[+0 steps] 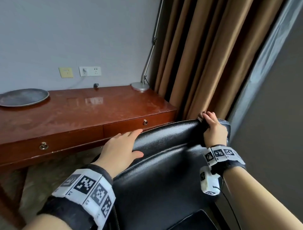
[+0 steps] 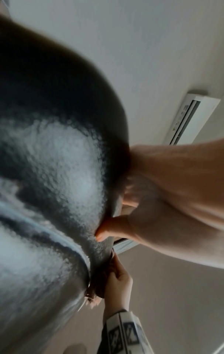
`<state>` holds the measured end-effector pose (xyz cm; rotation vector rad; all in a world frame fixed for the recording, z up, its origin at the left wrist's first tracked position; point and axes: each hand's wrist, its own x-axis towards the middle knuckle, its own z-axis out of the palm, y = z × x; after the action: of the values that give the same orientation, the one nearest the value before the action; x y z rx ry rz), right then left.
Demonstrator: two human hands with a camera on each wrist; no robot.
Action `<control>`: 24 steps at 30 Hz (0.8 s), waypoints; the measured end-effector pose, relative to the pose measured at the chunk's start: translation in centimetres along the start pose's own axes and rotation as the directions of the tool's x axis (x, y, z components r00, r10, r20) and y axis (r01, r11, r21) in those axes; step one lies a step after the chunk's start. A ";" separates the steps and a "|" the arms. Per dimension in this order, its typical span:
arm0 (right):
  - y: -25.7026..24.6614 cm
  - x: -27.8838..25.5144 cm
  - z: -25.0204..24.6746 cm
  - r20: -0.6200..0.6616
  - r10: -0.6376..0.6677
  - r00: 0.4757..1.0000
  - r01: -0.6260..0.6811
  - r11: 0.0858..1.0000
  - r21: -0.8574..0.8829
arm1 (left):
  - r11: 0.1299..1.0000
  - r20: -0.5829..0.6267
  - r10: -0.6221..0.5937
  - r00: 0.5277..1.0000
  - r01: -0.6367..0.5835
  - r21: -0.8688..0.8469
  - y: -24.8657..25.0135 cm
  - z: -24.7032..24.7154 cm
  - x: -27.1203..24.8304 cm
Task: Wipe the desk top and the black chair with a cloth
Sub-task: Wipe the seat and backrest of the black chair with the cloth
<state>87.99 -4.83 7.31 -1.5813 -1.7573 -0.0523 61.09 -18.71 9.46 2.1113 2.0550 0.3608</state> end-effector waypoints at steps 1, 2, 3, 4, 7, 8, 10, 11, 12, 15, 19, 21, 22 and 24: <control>0.5 0.1 -0.1 -0.001 0.037 0.999 -0.037 0.999 -0.007 | 1.000 -0.002 0.003 1.000 -0.003 0.001 -0.1 0.0 0.0; 1.0 0.2 -0.2 -0.002 0.071 0.997 -0.071 0.997 -0.006 | 1.000 -0.005 0.004 1.000 -0.004 0.006 -0.1 0.0 -0.1; 1.3 0.3 -0.2 -0.009 0.099 0.995 -0.099 0.995 0.006 | 1.000 -0.010 0.005 1.000 -0.005 0.013 -0.1 0.0 -0.1; 1.4 0.3 -0.2 -0.015 0.129 0.992 -0.128 0.991 0.028 | 1.000 -0.014 0.008 1.000 -0.008 0.026 0.0 -0.1 -0.1; 0.4 0.0 0.3 -0.025 0.246 0.969 -0.241 0.963 0.120 | 0.994 -0.012 0.030 0.999 -0.029 0.103 0.4 -0.4 -0.5; -0.3 -0.4 0.7 -0.038 0.257 0.966 -0.250 0.958 0.138 | 0.991 -0.012 0.041 0.999 -0.039 0.126 0.5 -0.5 -0.7; -1.8 -1.7 1.4 -0.057 0.200 0.978 -0.189 0.970 0.156 | 0.985 -0.014 0.057 0.998 -0.053 0.164 0.8 -0.9 -1.3; -2.4 -2.6 1.9 -0.056 0.157 0.986 -0.146 0.975 0.165 | 0.982 -0.018 0.059 0.998 -0.055 0.179 0.9 -1.0 -1.7; -3.0 -3.5 2.2 -0.044 0.122 0.992 -0.112 0.978 0.178 | 0.981 -0.021 0.055 0.998 -0.050 0.188 0.9 -1.2 -2.1; -5.9 -6.7 2.3 0.031 0.043 0.999 -0.048 0.976 0.214 | 0.980 -0.014 0.021 1.000 -0.017 0.200 1.1 -1.5 -3.7; -11.3 -12.3 0.8 0.222 -0.039 0.974 -0.020 0.966 0.258 | 0.974 0.016 -0.057 0.998 0.053 0.222 0.7 -1.7 -6.4; -13.7 -15.4 0.2 0.259 -0.099 0.961 -0.005 0.929 0.371 | 0.968 0.018 -0.094 0.995 0.087 0.237 0.5 -1.8 -8.3; -14.7 -16.9 -0.3 0.273 -0.129 0.953 0.000 0.905 0.425 | 0.967 0.018 -0.114 0.993 0.107 0.232 0.5 -1.8 -9.3; -16.3 -19.5 -1.4 0.324 -0.185 0.928 0.003 0.872 0.489 | 0.965 0.021 -0.162 0.987 0.154 0.210 0.7 -2.0 -11.7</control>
<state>73.47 -25.63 4.85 -1.1810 -1.9316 0.6263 60.91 -30.46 10.95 2.0247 2.3094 0.0846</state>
